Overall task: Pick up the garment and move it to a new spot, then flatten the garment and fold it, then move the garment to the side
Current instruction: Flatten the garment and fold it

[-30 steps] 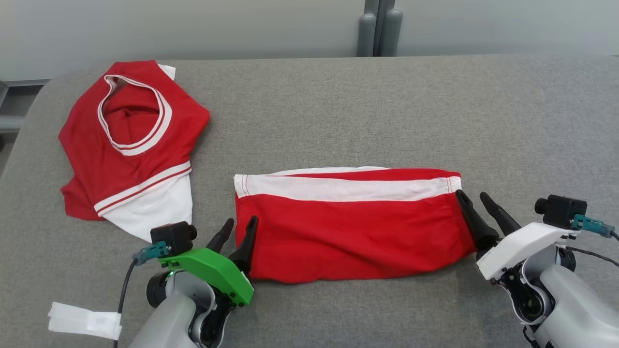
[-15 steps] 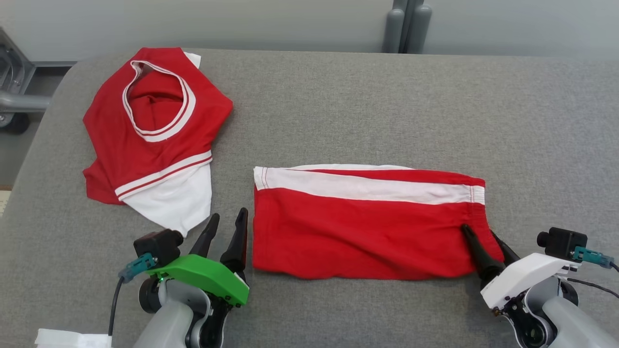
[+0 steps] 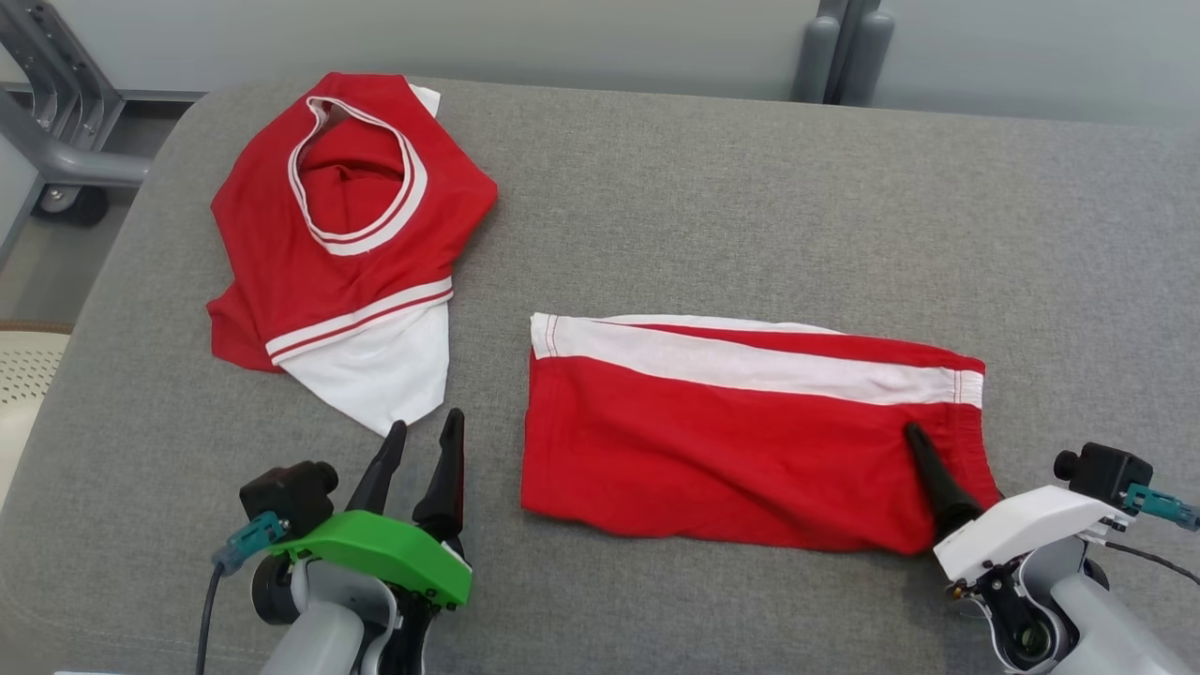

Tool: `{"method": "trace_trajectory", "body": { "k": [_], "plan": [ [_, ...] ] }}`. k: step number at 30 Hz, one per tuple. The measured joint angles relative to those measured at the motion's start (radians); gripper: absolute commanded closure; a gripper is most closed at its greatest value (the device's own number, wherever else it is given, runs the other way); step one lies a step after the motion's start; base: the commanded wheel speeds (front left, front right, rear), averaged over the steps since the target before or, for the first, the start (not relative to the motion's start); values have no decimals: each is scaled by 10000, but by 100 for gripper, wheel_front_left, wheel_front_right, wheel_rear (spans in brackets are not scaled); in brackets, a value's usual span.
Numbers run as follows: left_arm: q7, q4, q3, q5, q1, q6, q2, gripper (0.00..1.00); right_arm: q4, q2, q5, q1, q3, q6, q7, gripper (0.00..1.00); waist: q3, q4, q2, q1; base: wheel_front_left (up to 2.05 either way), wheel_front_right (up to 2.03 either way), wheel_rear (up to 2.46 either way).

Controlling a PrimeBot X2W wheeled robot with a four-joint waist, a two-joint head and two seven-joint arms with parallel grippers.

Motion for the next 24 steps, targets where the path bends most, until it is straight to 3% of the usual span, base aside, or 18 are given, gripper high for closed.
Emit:
{"method": "trace_trajectory", "body": {
  "k": [1,11,24],
  "plan": [
    [2,-58,29,4,69,38,58,0,-10,4,44,0,-54,0,-10,100,-5,9,0,0,0,0,0],
    [-50,-606,326,35,500,245,107,0,-278,-272,575,-12,-341,2,-2,100,-80,-257,0,0,0,0,0],
    [-52,-1154,245,40,703,267,92,0,-723,-1764,922,-64,-1110,2,240,100,-171,-791,0,0,0,0,0]
  ]
}}
